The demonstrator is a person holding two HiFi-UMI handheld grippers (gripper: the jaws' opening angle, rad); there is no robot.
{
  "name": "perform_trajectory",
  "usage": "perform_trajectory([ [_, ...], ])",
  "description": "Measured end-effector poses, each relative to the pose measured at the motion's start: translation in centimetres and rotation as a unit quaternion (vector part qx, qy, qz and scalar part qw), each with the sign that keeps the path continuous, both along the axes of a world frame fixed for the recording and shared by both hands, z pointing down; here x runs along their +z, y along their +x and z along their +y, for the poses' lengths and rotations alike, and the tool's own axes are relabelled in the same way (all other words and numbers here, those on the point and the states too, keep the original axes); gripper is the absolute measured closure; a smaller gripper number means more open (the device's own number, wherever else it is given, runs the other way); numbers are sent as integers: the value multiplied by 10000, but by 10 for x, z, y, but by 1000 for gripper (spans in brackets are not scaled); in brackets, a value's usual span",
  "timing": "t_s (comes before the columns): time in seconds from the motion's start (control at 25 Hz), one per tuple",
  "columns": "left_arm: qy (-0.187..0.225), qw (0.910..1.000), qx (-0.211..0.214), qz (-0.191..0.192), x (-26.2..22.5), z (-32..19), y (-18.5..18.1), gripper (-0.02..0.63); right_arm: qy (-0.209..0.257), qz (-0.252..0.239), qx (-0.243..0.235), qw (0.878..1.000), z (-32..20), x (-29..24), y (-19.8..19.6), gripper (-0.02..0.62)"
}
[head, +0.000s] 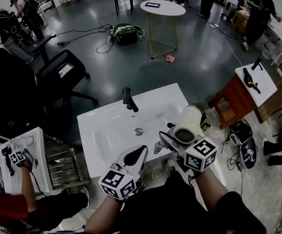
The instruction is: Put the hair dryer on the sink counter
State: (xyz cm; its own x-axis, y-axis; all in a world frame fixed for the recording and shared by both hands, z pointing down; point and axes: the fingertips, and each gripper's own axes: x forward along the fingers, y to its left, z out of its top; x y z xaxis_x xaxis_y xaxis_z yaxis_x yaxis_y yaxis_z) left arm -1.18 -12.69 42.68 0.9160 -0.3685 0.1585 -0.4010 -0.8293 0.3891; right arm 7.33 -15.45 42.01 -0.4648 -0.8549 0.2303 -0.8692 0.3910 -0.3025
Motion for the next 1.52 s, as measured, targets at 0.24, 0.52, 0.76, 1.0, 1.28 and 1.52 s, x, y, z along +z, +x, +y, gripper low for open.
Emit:
perform_trajectory([
  [0.24,0,9992,-385,-112,-1,-7,25,604,-22,93,-524,9986,-22,2,22,397],
  [0.52,-29,9974,-667,-262,6,-15,46,603,-94,557,-1038,9930,-44,19,46,397],
  [0.76,-127,9954,-902,-300,11,-26,71,604,-143,807,-1427,9864,-61,28,63,399],
  [1.0,-290,9922,-1184,-261,24,-36,99,603,-212,1122,-1971,9737,-76,43,77,399],
  [1.28,-484,9870,-1509,-270,39,-43,126,603,-78,1905,-2603,9465,-95,62,85,400],
  [1.52,-563,9854,-1555,-404,48,-47,136,603,148,2995,-2889,9092,-116,73,89,400],
])
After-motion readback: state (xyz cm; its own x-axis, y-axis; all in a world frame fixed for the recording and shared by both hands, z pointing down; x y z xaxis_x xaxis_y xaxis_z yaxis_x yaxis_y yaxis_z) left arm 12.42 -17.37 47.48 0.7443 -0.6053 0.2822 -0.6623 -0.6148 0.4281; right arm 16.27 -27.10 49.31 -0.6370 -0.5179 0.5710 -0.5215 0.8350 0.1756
